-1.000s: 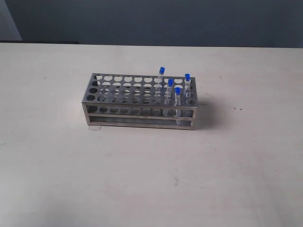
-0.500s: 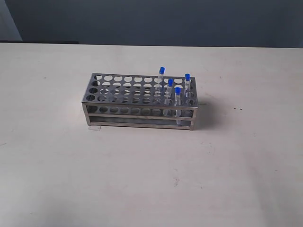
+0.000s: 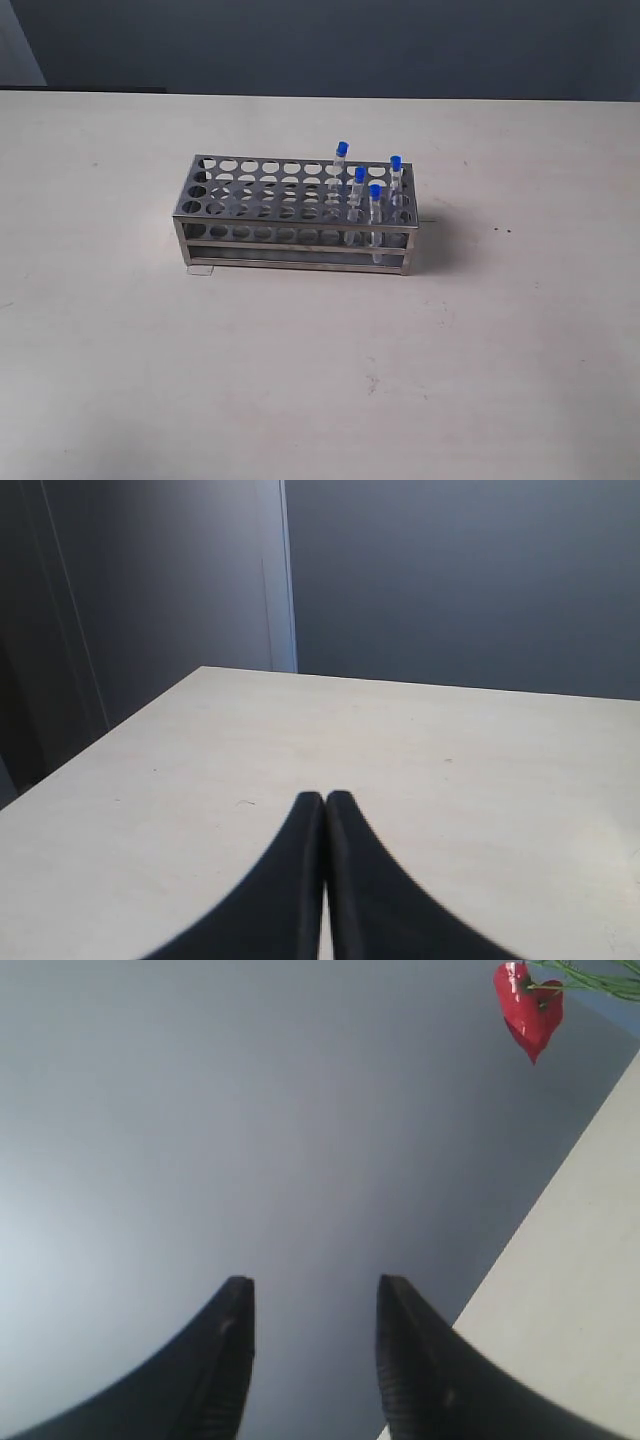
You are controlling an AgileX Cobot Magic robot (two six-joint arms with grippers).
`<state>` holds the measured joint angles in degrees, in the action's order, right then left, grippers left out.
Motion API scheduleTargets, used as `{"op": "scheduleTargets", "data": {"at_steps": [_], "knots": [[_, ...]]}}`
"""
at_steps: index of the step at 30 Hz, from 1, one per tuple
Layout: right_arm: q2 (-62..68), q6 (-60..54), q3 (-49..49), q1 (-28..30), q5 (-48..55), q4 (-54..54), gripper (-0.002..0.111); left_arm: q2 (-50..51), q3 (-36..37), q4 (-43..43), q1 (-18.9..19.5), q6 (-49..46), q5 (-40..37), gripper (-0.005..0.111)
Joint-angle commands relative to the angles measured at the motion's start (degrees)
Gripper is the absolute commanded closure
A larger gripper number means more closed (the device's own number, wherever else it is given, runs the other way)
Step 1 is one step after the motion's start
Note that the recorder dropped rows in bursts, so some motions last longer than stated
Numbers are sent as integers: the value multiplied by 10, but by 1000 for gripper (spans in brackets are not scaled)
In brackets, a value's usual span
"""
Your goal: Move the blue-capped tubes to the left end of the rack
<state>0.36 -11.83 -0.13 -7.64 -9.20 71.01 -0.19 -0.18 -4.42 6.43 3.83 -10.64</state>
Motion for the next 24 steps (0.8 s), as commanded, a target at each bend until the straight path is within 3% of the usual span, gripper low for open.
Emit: {"op": "scheduleTargets", "data": {"at_steps": [1, 5, 8, 13, 15, 19, 24], "knots": [[-4, 7, 1, 2, -1, 1, 69, 2, 2, 3, -3, 1, 8, 106], [-4, 107, 1, 2, -4, 3, 69, 2, 2, 3, -3, 1, 8, 106], [-4, 125, -10, 2, 7, -54, 71, 2, 2, 3, -3, 1, 8, 106], [18, 118, -126, 2, 133, -317, 103, 2, 2, 3, -3, 1, 8, 106], [76, 111, -188, 2, 193, -401, 107, 2, 2, 3, -3, 1, 8, 106], [242, -35, -309, 2, 334, -433, 101, 2, 2, 3, -3, 1, 8, 106], [495, -239, -465, -45, 482, -305, 96, 2, 2, 3, -3, 1, 8, 106]]}}
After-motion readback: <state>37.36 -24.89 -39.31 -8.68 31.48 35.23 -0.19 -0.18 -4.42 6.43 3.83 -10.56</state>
